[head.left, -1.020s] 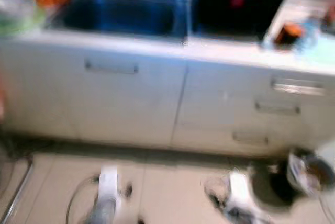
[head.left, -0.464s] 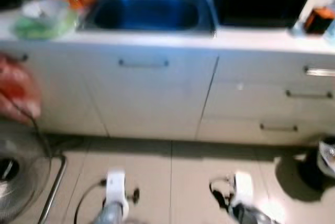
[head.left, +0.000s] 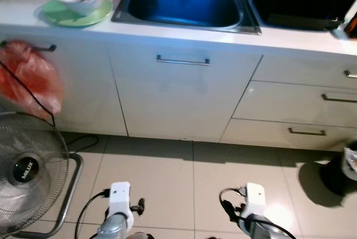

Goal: Kitchen organization

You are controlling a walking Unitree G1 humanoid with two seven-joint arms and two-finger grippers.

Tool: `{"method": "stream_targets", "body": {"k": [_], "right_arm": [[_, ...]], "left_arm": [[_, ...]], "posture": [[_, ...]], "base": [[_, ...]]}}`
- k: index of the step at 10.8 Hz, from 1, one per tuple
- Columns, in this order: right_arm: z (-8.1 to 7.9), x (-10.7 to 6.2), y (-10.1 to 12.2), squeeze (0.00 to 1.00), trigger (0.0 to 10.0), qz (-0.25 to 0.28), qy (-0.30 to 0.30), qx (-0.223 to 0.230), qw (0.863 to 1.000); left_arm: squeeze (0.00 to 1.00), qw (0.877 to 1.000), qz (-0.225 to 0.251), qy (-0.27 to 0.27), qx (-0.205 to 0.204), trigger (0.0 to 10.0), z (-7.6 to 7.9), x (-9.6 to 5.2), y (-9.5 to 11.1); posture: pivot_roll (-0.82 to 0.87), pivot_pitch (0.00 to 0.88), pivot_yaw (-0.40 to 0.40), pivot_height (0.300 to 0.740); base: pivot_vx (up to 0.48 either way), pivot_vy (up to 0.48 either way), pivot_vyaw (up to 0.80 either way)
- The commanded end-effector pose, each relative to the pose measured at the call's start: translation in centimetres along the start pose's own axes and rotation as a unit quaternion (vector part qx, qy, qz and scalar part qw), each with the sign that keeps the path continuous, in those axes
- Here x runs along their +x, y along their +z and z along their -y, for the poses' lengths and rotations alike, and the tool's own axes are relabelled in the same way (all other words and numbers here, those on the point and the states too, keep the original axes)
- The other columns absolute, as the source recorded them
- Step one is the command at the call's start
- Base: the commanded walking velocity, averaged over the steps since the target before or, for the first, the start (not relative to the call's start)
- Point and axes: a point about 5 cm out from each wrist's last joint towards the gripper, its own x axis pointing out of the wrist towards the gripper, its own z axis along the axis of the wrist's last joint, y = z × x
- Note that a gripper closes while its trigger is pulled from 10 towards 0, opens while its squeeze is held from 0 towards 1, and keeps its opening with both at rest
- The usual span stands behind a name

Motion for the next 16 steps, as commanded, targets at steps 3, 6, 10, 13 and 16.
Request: {"method": "stream_targets", "body": {"k": [3, 6, 10, 13, 16], "right_arm": [[0.61, -0.16, -0.06, 0.0, 10.0, -0.002, -0.007, 0.001, 1.0], [0.53, -0.14, -0.04, 0.0, 10.0, -0.001, -0.005, 0.0, 1.0], [0.43, -0.11, -0.04, 0.0, 10.0, -0.001, -0.003, -0.001, 1.0], [0.41, -0.11, -0.05, 0.0, 10.0, -0.001, -0.003, -0.003, 1.0], [0.38, -0.1, -0.04, 0.0, 10.0, -0.001, -0.002, -0.003, 1.0]], "left_arm": [[0.0, 1.0, -0.012, 0.0, -0.005, 10.0, 0.16, -0.05, -0.43], [0.0, 1.0, -0.013, 0.001, -0.004, 10.0, 0.1, -0.05, -0.44], [0.0, 1.0, -0.013, -0.001, -0.004, 10.0, 0.15, -0.03, -0.36], [0.0, 1.0, -0.009, -0.003, -0.005, 10.0, 0.29, 0.02, -0.16], [0.0, 1.0, -0.008, -0.003, -0.006, 10.0, 0.28, 0.03, -0.09]], "posture": [[0.01, 0.103, -0.037, 0.74], [0.01, 0.104, -0.036, 0.74], [0.01, 0.102, -0.034, 0.74], [0.01, 0.102, -0.037, 0.74], [0.01, 0.101, -0.037, 0.74]], "base": [[0.13, 0.0, 0.0], [0.416, 0.0, 0.0], [0.411, 0.187, 0.0], [0.41, 0.249, 0.0], [0.411, 0.249, 0.0]]}}
